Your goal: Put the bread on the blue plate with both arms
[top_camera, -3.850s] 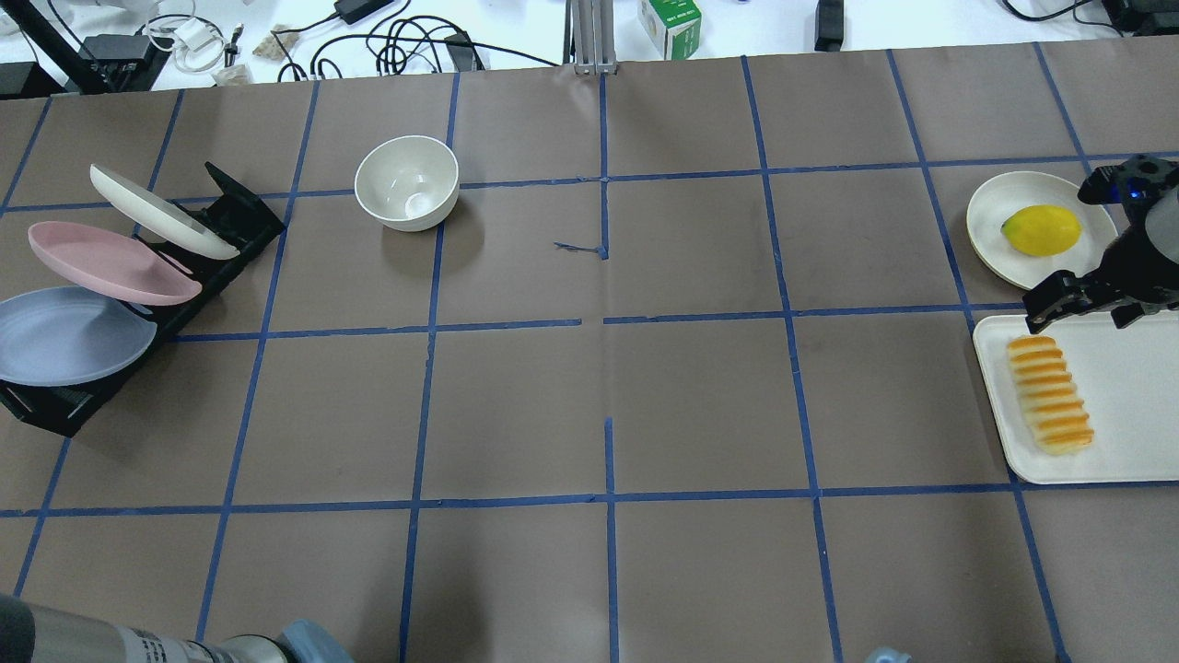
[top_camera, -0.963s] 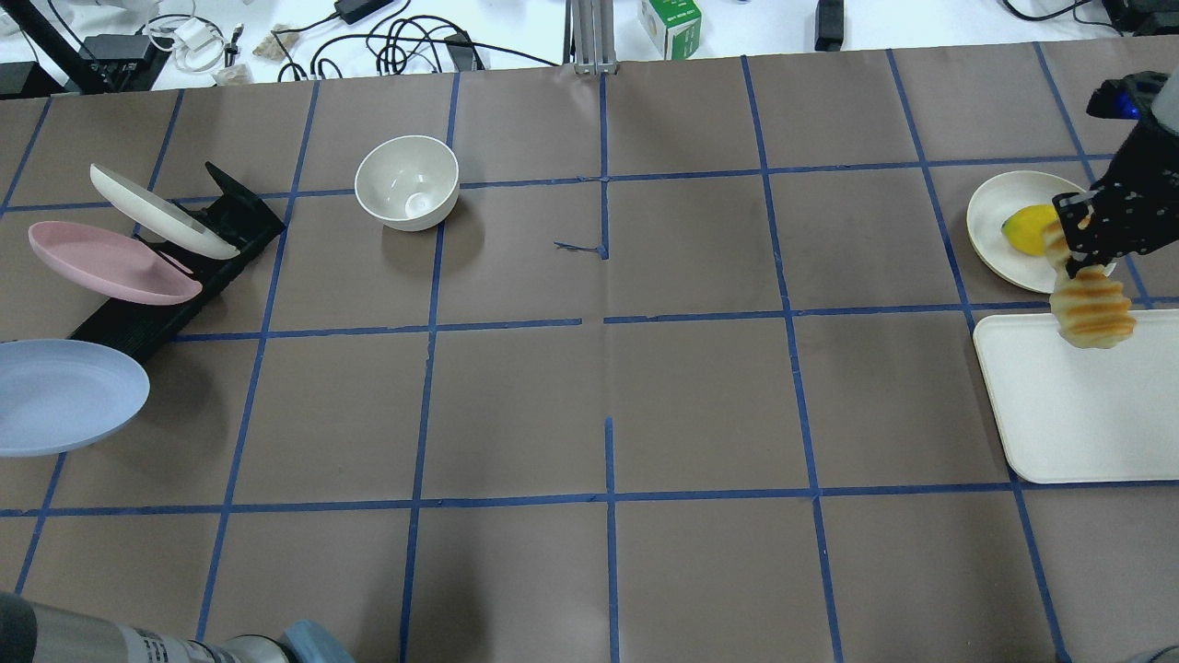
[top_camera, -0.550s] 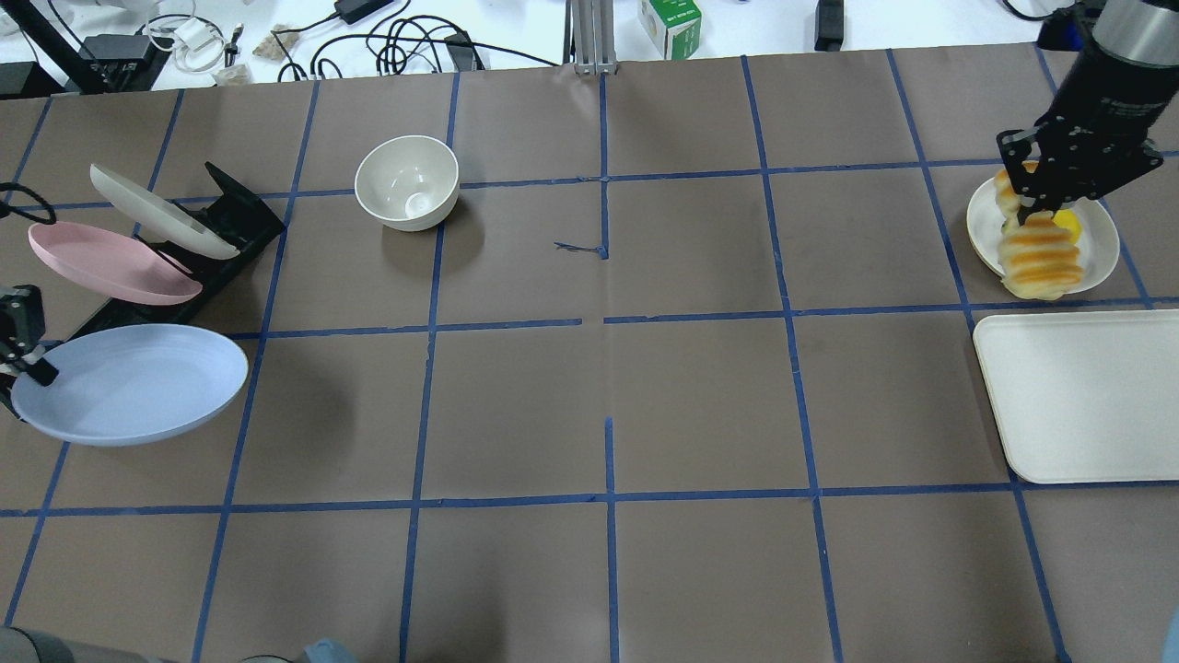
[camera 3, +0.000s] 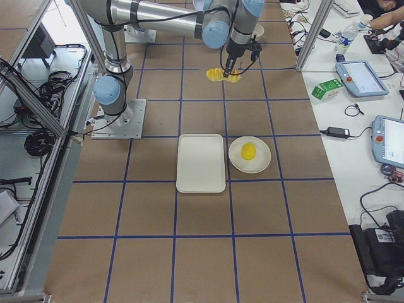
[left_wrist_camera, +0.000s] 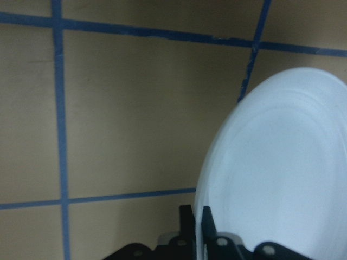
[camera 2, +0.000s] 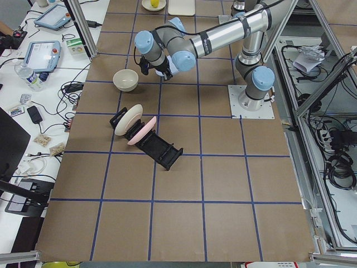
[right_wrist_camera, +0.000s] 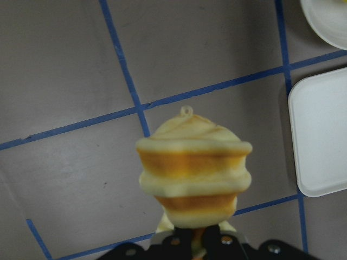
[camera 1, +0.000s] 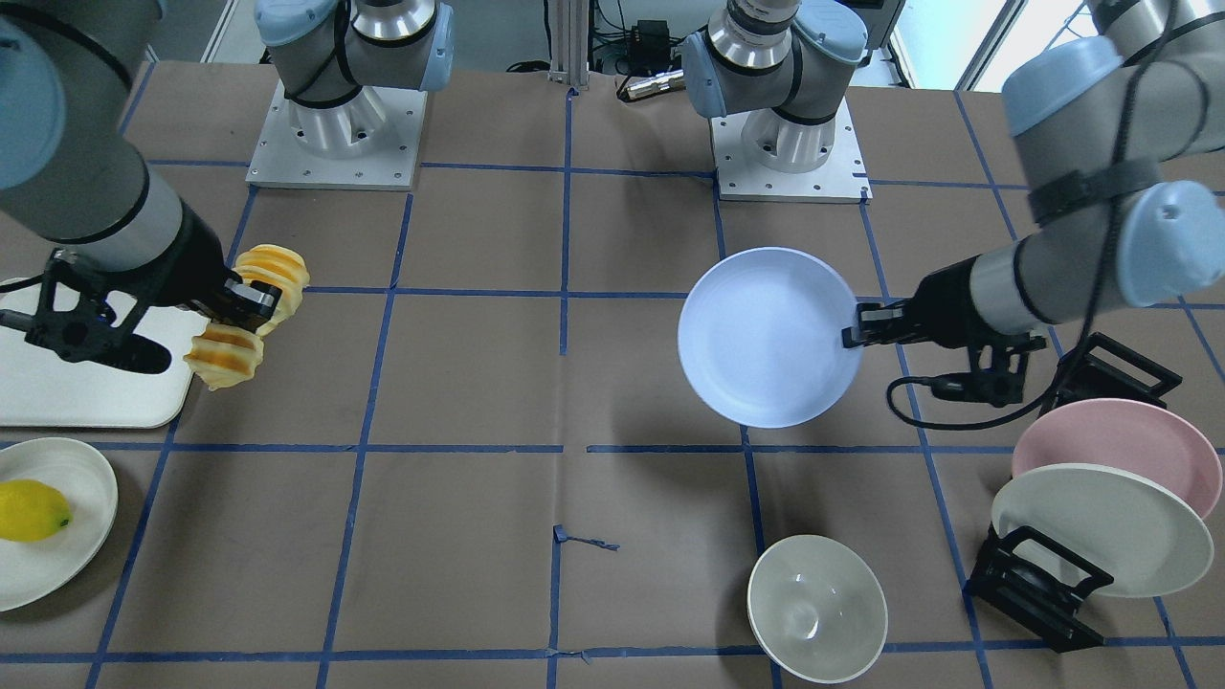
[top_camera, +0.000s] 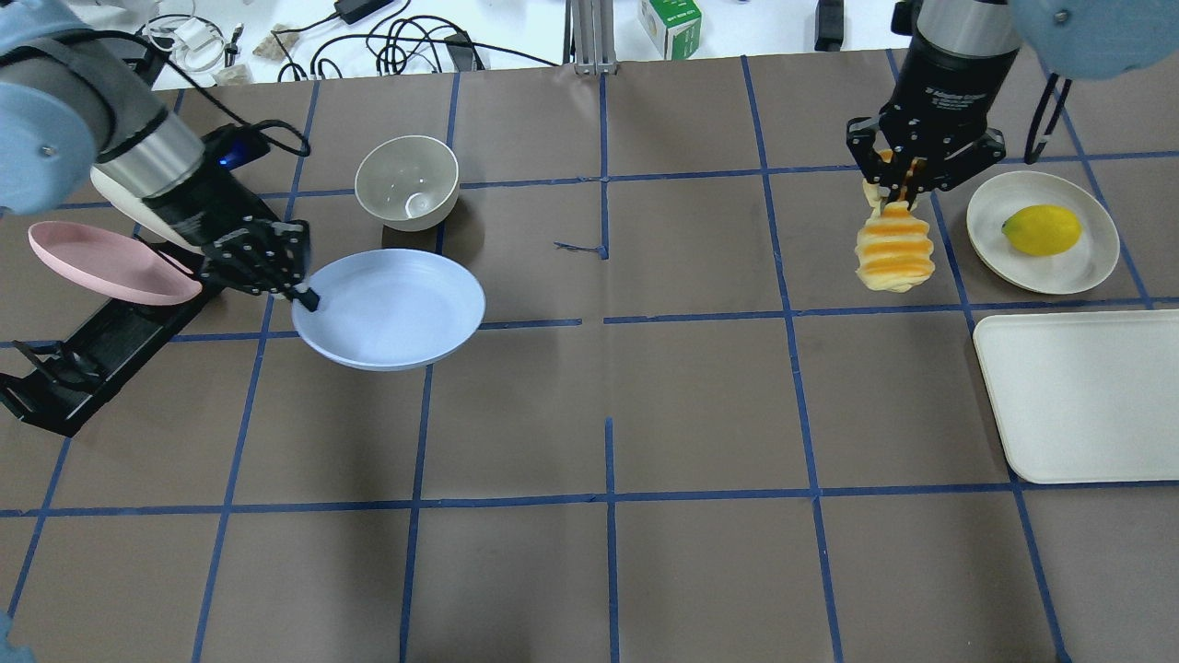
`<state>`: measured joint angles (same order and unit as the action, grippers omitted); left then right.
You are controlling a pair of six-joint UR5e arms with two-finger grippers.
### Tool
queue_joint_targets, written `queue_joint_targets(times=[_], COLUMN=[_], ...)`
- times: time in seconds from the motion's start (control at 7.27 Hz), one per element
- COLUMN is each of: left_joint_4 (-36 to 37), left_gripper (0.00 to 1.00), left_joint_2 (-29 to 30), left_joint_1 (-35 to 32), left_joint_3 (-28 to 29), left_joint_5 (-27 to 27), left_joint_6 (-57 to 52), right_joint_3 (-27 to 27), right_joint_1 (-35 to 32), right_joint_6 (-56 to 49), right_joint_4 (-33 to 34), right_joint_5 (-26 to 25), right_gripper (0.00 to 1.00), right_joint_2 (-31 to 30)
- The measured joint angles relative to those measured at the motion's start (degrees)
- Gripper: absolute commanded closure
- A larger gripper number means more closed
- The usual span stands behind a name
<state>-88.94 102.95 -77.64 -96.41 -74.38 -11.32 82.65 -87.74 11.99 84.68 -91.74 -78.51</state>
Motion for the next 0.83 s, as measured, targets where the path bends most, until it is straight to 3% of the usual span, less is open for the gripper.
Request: queue_joint_targets(times=[0.41, 0.69, 0.83], left_joint_4=[35.6, 44.9, 46.6], left_gripper=[1.00, 1.00, 0.93], left_joint_2=[4.9, 9.3, 10.9], left_joint_1=[-11.7, -14.5, -15.5], left_joint_3=[-13.5, -16.4, -16.6], left_joint_5=[5.8, 9.5, 10.1], left_joint_6=[12.1, 15.8, 16.3], right_joint_3=[-0.4, 0.2, 0.5], right_joint_1=[-6.0, -8.3, -10.7], right_joint_6=[2.6, 3.5, 3.9], right_joint_4=[1.3, 5.7, 8.8], right_joint_5=[3.2, 3.8, 4.1], right_gripper=[1.00, 1.00, 1.00], right_joint_2=[0.4, 3.0, 4.9])
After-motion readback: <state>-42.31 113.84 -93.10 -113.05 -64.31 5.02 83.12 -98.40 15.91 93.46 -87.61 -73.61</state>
